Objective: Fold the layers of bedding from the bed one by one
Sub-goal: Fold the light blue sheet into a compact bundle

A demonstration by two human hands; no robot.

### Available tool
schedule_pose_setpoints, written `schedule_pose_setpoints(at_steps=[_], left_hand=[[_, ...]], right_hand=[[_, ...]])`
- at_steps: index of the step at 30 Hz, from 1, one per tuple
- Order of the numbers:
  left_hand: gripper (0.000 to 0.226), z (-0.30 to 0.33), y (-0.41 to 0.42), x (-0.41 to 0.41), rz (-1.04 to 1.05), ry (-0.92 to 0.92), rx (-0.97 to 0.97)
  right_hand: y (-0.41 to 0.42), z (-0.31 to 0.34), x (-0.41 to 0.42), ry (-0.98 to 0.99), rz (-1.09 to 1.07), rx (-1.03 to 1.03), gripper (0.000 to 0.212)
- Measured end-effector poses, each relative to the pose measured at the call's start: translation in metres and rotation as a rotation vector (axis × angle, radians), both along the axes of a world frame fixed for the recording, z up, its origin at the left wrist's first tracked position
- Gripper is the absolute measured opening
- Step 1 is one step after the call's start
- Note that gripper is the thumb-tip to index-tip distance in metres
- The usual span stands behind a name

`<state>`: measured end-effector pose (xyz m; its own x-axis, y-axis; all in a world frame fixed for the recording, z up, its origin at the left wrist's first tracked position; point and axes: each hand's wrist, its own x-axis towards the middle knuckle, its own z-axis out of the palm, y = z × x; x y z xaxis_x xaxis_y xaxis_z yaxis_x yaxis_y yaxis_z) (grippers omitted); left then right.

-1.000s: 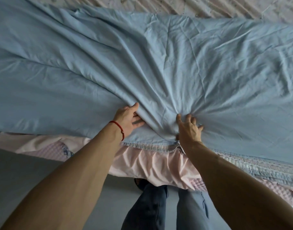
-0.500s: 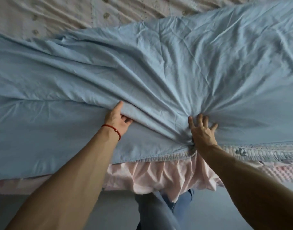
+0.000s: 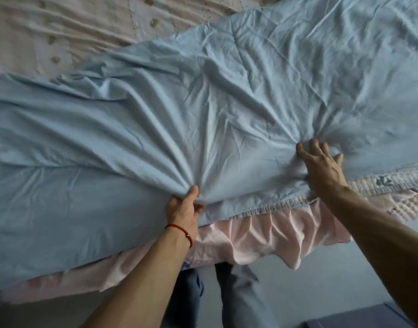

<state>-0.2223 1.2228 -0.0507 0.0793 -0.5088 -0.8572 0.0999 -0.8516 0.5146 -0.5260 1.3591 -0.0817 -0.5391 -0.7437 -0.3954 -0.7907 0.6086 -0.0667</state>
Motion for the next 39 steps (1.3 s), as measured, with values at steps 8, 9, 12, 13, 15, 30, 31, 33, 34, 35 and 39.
schedule_pose_setpoints(at_steps=[8, 9, 12, 13, 15, 30, 31, 33, 34, 35, 39], left_hand=[[0.023, 0.009, -0.050, 0.041, 0.074, 0.350, 0.076], [0.026, 0.009, -0.058, 0.044, 0.065, 0.356, 0.061], [0.019, 0.010, -0.064, 0.055, -0.070, 0.257, 0.072], [0.021, 0.008, -0.062, 0.059, -0.090, 0.215, 0.076], [0.029, 0.005, -0.053, 0.070, -0.059, 0.145, 0.044], [0.030, 0.008, -0.031, 0.124, 0.018, 0.179, 0.030], [0.023, 0.008, -0.024, 0.128, 0.009, 0.150, 0.031], [0.015, 0.008, -0.005, 0.136, -0.001, 0.092, 0.063], [0.016, 0.006, 0.003, 0.139, -0.009, 0.079, 0.089], [0.018, 0.003, 0.009, 0.142, -0.007, 0.081, 0.121], [0.026, -0.005, 0.008, 0.149, -0.054, 0.086, 0.204]], right_hand=[[-0.031, 0.052, 0.195, -0.842, -1.132, -0.490, 0.031], [-0.040, 0.049, 0.200, -1.042, -1.354, -0.505, 0.036], [-0.059, 0.035, 0.203, -1.179, -1.646, -0.777, 0.035], [-0.061, 0.032, 0.203, -1.132, -1.679, -0.882, 0.031], [-0.062, 0.032, 0.201, -0.968, -1.711, -0.990, 0.022], [-0.026, 0.008, 0.217, -0.895, -1.618, -0.806, 0.020], [-0.025, 0.007, 0.217, -0.878, -1.613, -0.791, 0.020], [-0.024, 0.009, 0.219, -0.847, -1.605, -0.763, 0.022], [-0.023, 0.011, 0.220, -0.839, -1.595, -0.754, 0.023], [-0.023, 0.014, 0.223, -0.839, -1.582, -0.742, 0.025], [-0.030, 0.028, 0.236, -0.951, -1.536, -0.699, 0.028]])
